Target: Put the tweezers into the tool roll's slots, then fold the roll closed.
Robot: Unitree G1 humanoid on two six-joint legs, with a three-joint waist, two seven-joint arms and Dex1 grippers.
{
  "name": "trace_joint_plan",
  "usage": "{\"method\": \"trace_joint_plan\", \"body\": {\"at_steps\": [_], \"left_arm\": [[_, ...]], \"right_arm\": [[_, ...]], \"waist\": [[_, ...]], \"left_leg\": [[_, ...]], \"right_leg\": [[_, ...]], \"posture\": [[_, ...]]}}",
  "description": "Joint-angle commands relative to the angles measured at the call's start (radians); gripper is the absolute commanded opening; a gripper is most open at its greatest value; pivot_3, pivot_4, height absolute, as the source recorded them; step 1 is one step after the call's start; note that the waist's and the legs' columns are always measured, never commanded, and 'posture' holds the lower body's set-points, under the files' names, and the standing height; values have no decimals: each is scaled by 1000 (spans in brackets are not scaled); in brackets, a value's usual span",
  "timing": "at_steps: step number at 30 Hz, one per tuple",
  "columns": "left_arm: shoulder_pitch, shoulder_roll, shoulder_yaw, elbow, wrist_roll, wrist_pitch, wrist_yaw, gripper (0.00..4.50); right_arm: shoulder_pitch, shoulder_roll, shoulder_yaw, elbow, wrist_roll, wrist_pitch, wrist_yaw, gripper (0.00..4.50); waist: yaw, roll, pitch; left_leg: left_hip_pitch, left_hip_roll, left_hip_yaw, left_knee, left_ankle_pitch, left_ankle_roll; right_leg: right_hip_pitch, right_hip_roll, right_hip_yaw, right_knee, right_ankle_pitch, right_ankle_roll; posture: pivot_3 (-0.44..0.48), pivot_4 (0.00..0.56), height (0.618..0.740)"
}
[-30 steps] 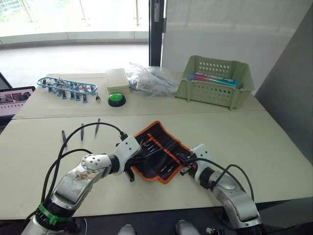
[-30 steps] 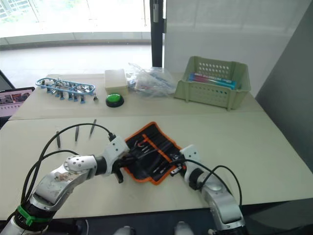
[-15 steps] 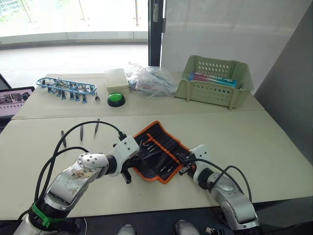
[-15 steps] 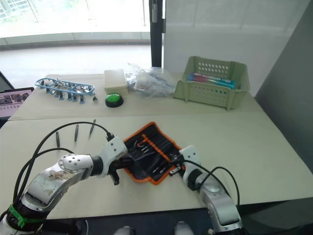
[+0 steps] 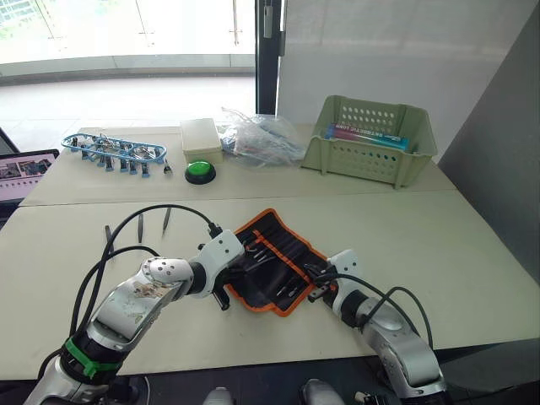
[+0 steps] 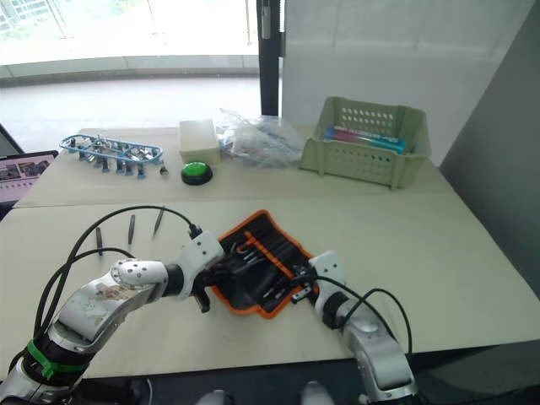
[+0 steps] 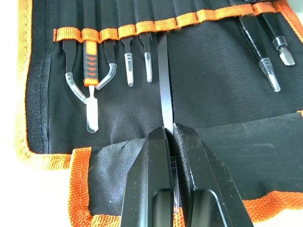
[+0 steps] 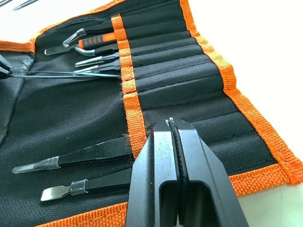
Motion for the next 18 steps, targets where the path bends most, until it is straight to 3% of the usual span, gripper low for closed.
{"method": "trace_joint_plan", "body": {"at_steps": [1, 14, 18], "left_arm": [[-29, -23, -8, 7, 26, -6, 25, 28], [-113, -162, -107, 177, 109, -141, 24, 28], [-103, -126, -105, 179, 126, -178, -23, 28]], "right_arm": [[40, 9, 36, 34, -8, 33, 2, 0], [40, 13, 34, 26, -10, 43, -3, 0], [44, 14, 33, 18, -10, 48, -7, 0]], "waist": [[1, 0, 0], [9, 0, 0], [9, 0, 0]], "left_leg": [[0, 0, 0, 0, 0, 0], [1, -1, 0, 2, 0, 0], [1, -1, 0, 3, 0, 0]], "right_leg": [[0, 0, 0, 0, 0, 0], [2, 0, 0, 0, 0, 1], [3, 0, 0, 0, 1, 1]], "posture": [[0, 150, 736], [0, 150, 736], [0, 150, 736]]}}
